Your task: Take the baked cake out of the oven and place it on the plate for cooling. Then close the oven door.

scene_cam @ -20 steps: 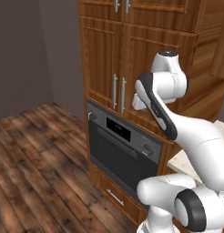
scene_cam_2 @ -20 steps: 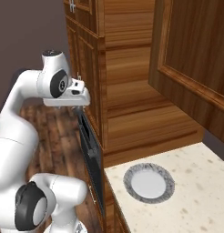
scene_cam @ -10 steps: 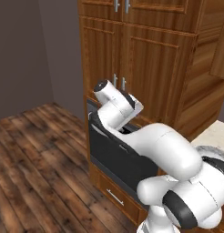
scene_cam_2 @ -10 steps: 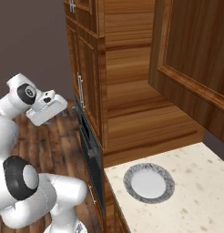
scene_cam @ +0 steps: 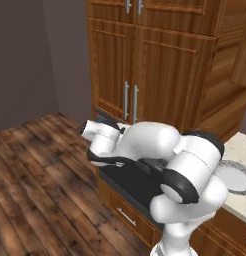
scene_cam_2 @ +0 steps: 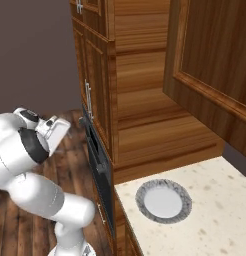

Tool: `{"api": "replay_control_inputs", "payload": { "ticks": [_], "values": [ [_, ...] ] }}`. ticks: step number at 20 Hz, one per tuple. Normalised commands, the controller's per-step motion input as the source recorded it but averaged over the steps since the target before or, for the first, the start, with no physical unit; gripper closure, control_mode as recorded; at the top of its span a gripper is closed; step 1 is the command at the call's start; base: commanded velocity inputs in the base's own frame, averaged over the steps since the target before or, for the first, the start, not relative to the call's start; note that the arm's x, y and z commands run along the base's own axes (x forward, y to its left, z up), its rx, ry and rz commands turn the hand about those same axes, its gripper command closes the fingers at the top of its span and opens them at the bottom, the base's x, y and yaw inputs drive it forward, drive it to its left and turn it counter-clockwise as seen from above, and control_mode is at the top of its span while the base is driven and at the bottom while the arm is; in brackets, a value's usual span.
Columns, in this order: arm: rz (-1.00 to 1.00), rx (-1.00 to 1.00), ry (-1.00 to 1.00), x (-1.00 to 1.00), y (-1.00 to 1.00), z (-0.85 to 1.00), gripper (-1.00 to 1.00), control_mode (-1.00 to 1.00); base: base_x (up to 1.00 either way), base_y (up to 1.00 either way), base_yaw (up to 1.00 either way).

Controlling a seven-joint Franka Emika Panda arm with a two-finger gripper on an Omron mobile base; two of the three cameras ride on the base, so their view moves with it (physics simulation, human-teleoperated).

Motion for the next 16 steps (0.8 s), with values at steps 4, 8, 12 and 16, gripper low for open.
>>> {"api": "replay_control_inputs", "payload": {
  "ticks": [4,8,12,16],
  "values": [
    [0.00,-0.28,0.21,0.14,0.02,-0.68,-1.00,-1.00,0.00,0.00,0.00],
    [0.00,-0.24,0.14,0.19,0.00,-0.64,-1.00,-1.00,0.00,0.00,0.00],
    [0.00,-0.22,0.05,0.18,0.00,-0.55,-1.00,-1.00,0.00,0.00,0.00],
    [0.00,-0.13,0.00,0.23,-0.11,-0.28,-1.00,-1.00,0.00,0.00,0.00]
  ]
}}
